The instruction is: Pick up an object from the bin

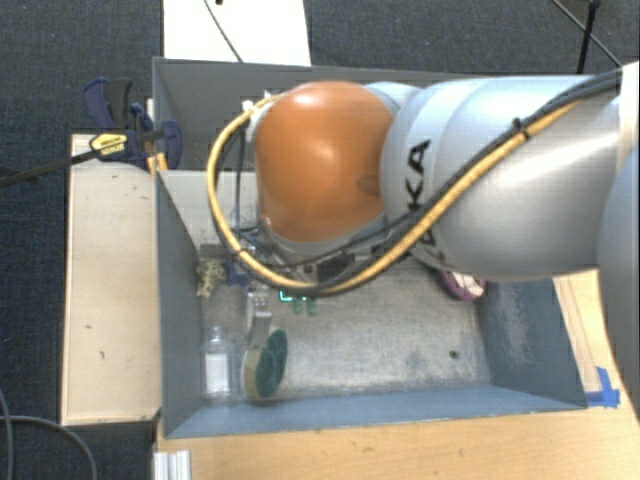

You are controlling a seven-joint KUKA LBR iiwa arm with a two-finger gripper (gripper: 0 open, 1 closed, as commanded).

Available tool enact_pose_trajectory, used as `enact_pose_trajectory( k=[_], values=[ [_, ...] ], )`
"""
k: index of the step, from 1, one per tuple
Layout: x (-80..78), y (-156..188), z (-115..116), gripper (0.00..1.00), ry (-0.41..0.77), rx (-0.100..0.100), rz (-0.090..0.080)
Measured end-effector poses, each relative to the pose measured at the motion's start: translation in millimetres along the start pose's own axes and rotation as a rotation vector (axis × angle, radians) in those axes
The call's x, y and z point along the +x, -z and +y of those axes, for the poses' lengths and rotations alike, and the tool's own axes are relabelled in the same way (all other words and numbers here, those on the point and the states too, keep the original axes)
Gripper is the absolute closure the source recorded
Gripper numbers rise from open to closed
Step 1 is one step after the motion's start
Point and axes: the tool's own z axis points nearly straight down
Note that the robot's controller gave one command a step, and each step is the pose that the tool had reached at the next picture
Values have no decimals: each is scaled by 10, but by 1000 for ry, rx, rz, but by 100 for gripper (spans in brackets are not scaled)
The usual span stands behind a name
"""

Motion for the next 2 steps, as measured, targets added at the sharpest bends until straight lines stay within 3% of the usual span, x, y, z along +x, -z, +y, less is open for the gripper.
enact_pose_trajectory(
  k=[1, 2],
  values=[
    [150, -1164, -432, 0, 247, 2, 0],
    [3, -1726, -587, 0, 466, -3, -19]
  ],
)
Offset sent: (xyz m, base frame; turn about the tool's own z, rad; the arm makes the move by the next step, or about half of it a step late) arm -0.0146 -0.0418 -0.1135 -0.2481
